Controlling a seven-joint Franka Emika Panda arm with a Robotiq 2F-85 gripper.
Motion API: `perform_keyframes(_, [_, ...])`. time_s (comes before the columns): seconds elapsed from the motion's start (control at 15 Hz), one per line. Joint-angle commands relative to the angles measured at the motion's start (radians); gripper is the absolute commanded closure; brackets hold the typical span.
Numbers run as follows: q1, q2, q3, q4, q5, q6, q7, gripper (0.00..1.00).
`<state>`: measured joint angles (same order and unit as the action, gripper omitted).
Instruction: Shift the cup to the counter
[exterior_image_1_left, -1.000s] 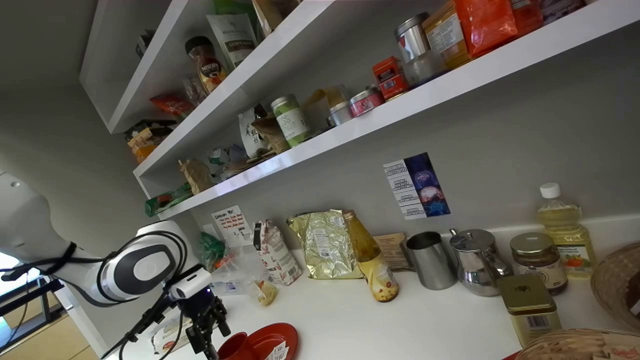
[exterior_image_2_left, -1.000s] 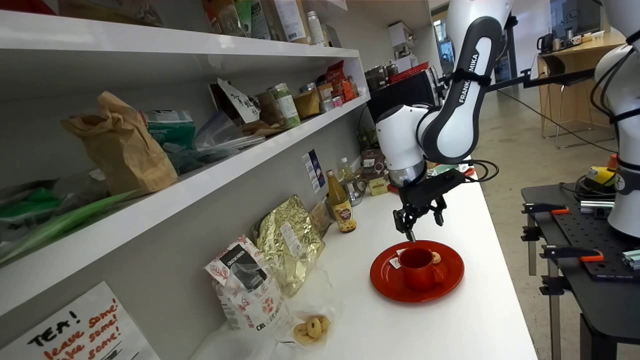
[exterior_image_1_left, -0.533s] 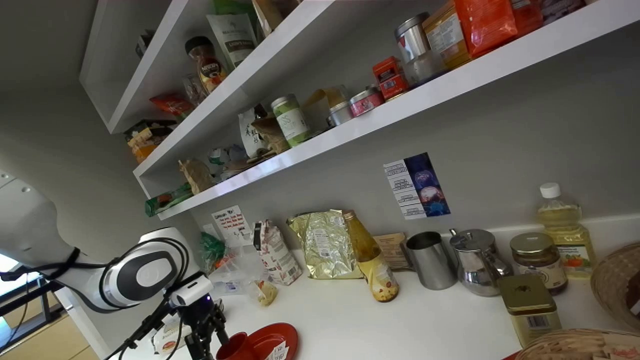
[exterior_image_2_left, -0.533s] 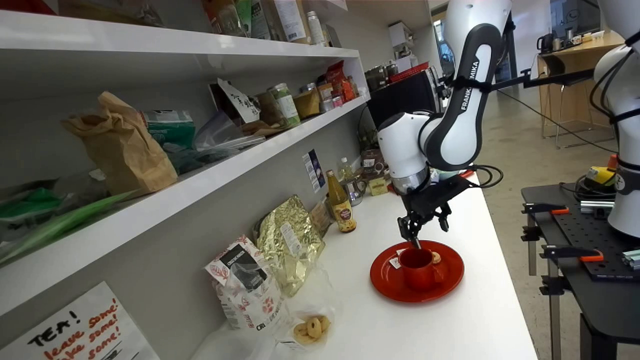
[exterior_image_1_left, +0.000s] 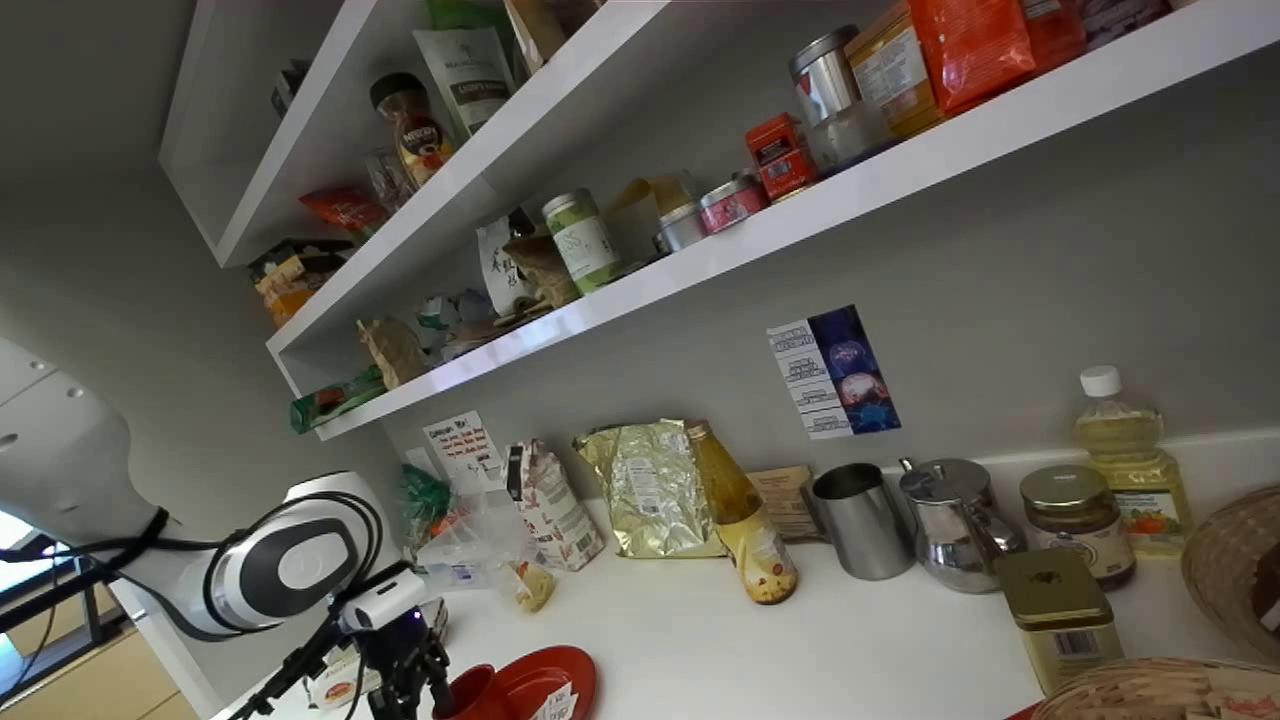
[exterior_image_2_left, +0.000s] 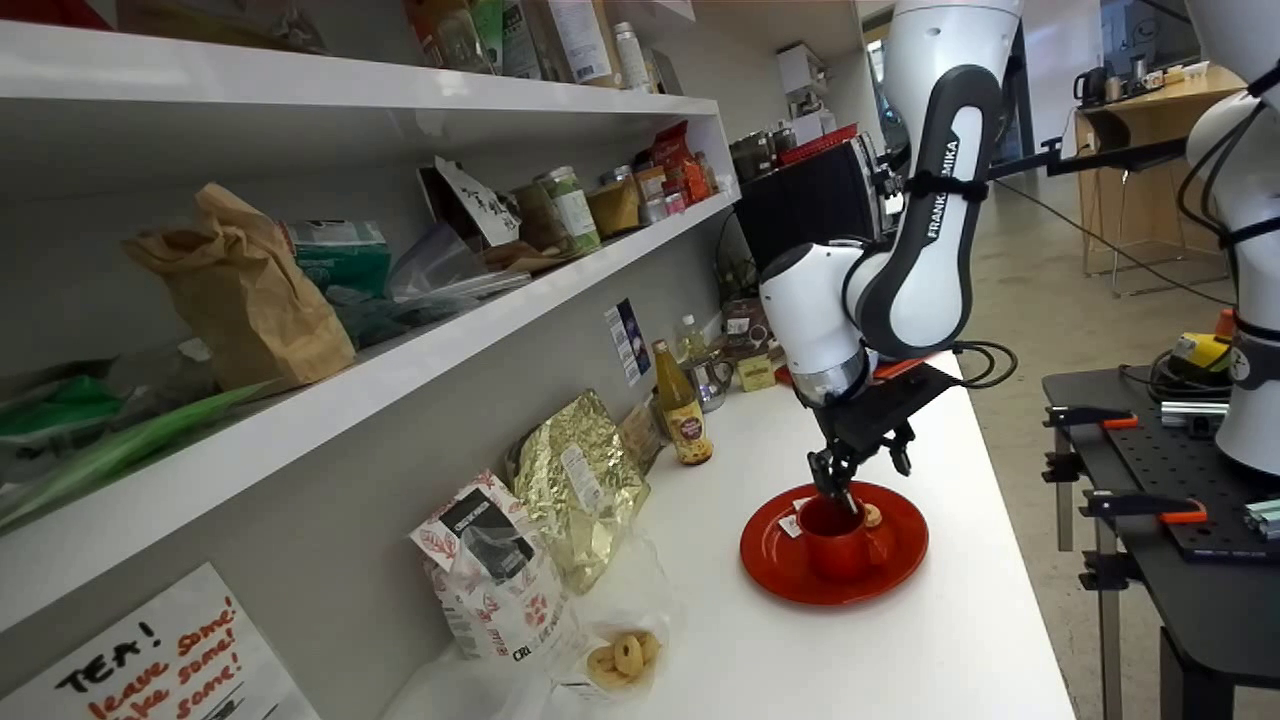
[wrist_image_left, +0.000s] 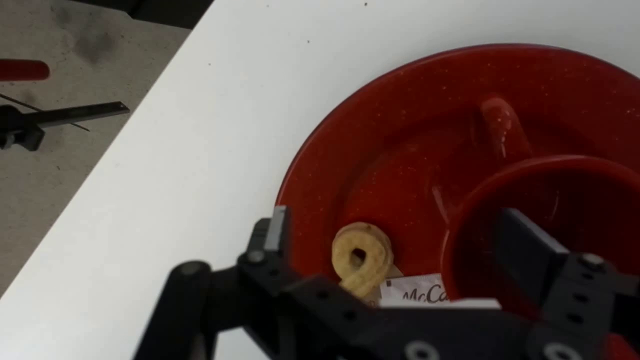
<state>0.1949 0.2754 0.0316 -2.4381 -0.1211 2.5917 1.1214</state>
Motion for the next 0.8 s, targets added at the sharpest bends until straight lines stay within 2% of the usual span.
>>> perform_keyframes(0.0, [0.026,0.024,-0.025,0.023,-0.016,0.015,0.036,0.00])
perform_keyframes(0.4, [0.024,0.066,-0.021,0.067,0.014,0.006,0.024,0.00])
perform_keyframes(0.47, [0.024,0.075,-0.019,0.069,0.019,0.006,0.018,0.23])
perform_keyframes(0.53, [0.024,0.085,-0.016,0.072,0.026,0.003,0.010,0.26])
perform_keyframes(0.73, [0.031,0.110,-0.015,0.076,0.037,0.000,0.009,0.49])
